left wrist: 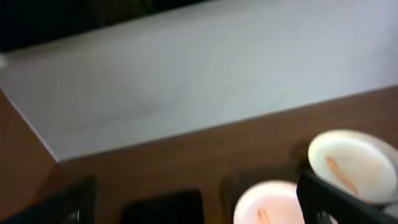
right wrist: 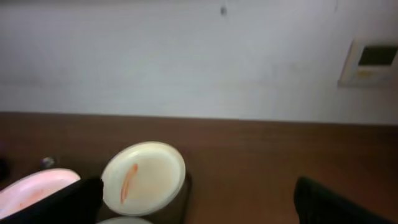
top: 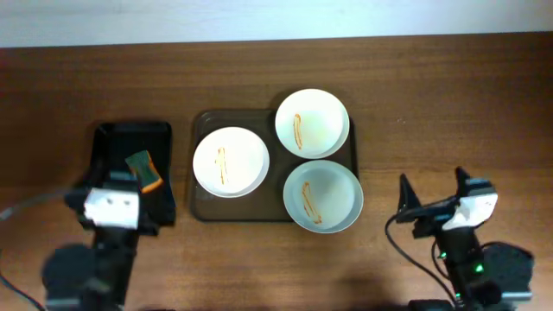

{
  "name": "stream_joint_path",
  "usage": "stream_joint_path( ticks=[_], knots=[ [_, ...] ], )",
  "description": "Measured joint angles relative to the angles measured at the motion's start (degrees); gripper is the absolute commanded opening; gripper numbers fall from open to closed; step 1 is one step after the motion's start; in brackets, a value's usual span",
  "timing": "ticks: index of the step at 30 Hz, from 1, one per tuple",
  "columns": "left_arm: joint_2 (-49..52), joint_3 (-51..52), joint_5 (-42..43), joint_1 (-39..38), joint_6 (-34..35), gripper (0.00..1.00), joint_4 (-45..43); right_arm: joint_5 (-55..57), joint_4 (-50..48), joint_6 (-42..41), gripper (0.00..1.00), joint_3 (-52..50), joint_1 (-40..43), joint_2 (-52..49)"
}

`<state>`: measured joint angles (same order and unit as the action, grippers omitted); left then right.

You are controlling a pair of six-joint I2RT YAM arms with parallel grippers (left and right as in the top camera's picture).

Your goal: Clean dirty plates on tray and stack at the side

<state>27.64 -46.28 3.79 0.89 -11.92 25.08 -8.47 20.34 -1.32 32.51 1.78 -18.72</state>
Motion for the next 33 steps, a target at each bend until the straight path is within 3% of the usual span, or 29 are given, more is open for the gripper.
stream_joint_path(
  ticks=[2, 4, 6, 7, 8, 9, 10, 11, 15, 16, 21, 24, 26, 27, 28, 31, 33],
  knots=[
    [7.2, -7.9, 0.6, 0.0, 0.0, 0.99, 9.4, -0.2, 8.6, 0.1, 0.98, 8.6, 0.0, -7.3],
    [21.7, -22.2, 2.4, 0.1, 0.2, 0.99, 20.9, -0.2, 16.8, 0.0, 0.98, 19.2, 0.0, -18.0],
    [33.8, -33.4, 6.2, 0.0, 0.3, 0.99, 32.0, -0.5, 30.8, 0.0, 0.98, 32.9, 0.0, -31.9],
    [40.3, -40.8, 8.3, 0.0, 0.4, 0.99, 41.8, -0.9, 36.9, 0.0, 0.98, 41.6, 0.0, -40.5],
    [50.1, -49.7, 10.7, 0.0, 0.4, 0.99, 47.1, -1.1, 37.1, 0.0, 0.98, 44.2, 0.0, -44.4],
    [52.3, -50.5, 11.3, 0.0, 0.4, 0.99, 48.4, -2.8, 38.0, -0.3, 0.98, 45.6, 0.0, -48.1],
    [60.8, -55.5, 12.5, 0.0, 0.5, 0.99, 54.7, -5.1, 37.4, -0.4, 0.99, 46.1, 0.0, -51.4],
    [63.5, -55.8, 12.8, 0.0, 0.5, 0.99, 54.6, -8.7, 36.6, -0.6, 0.9, 46.1, 0.0, -53.8],
    [72.8, -56.0, 14.1, 0.1, 0.6, 1.0, 48.3, -18.6, 27.4, -6.3, 0.75, 46.3, -7.2, -66.5],
    [73.2, -56.0, 12.4, 0.3, 0.9, 1.0, 45.3, -17.9, 22.2, -11.6, 0.72, 46.4, -14.4, -72.6],
    [73.2, -59.7, 1.2, 6.6, 6.8, 1.0, 42.8, -7.5, 8.7, -27.4, 0.61, 47.0, -34.4, -91.0],
    [73.2, -59.7, 0.0, 8.7, 7.3, 1.0, 42.8, 3.3, 6.4, -31.9, 0.59, 47.8, -38.7, -96.3],
    [73.2, -59.7, -0.2, 9.4, 7.3, 1.0, 42.7, 7.6, 4.4, -32.7, 0.45, 47.9, -39.6, -98.0],
    [73.2, -59.7, -0.3, 9.5, 7.3, 0.98, 42.7, 9.0, 3.0, -32.7, 0.3, 48.0, -39.6, -98.9],
    [73.3, -59.7, -0.2, 9.5, 7.3, 0.96, 42.7, 9.8, 2.2, -32.6, 0.22, 48.2, -39.6, -99.8],
    [75.2, -59.8, -0.2, 9.6, 8.6, 0.95, 43.3, 10.8, 0.1, -31.7, 0.09, 48.3, -39.6, -103.0],
    [78.9, -59.8, -0.2, 10.1, 10.1, 0.89, 44.2, 11.5, 0.0, -31.8, 0.04, 48.7, -39.6, -103.3]
  ],
)
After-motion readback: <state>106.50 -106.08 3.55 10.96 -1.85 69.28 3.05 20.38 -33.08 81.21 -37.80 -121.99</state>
